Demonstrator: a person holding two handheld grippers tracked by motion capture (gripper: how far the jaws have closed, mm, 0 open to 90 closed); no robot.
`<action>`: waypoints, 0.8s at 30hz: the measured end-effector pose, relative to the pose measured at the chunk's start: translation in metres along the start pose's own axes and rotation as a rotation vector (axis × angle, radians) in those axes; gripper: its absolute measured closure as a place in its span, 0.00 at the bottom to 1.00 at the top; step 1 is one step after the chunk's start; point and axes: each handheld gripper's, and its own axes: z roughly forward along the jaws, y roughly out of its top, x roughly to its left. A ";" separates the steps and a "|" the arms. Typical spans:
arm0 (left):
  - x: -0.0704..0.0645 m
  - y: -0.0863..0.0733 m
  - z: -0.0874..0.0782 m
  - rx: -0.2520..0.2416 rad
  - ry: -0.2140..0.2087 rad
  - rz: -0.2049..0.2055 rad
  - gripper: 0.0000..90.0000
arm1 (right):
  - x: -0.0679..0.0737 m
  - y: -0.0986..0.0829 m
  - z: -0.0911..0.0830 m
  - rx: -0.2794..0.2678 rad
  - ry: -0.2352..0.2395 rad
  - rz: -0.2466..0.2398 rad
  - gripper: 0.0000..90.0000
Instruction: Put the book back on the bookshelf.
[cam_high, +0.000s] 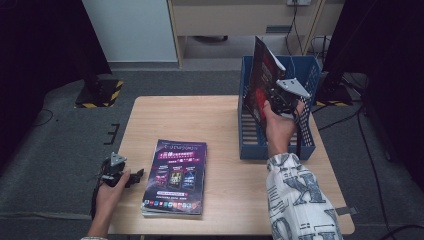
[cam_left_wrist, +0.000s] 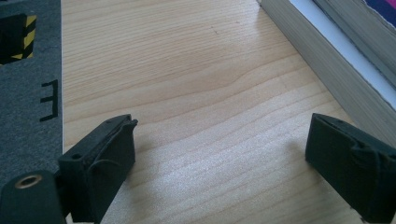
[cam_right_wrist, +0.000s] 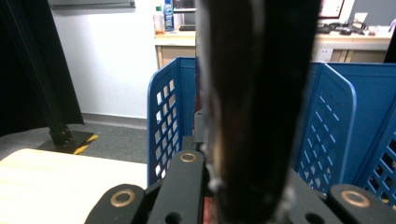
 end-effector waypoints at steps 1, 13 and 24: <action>0.000 0.000 0.000 0.000 0.000 0.000 0.08 | 0.000 0.000 0.000 0.000 0.000 0.000 0.97; 0.000 0.000 0.000 0.000 -0.003 0.000 0.08 | 0.005 -0.018 0.009 -0.019 0.009 0.035 0.97; 0.000 0.000 0.000 0.000 -0.004 0.003 0.08 | 0.010 -0.033 0.014 -0.009 -0.007 0.001 0.97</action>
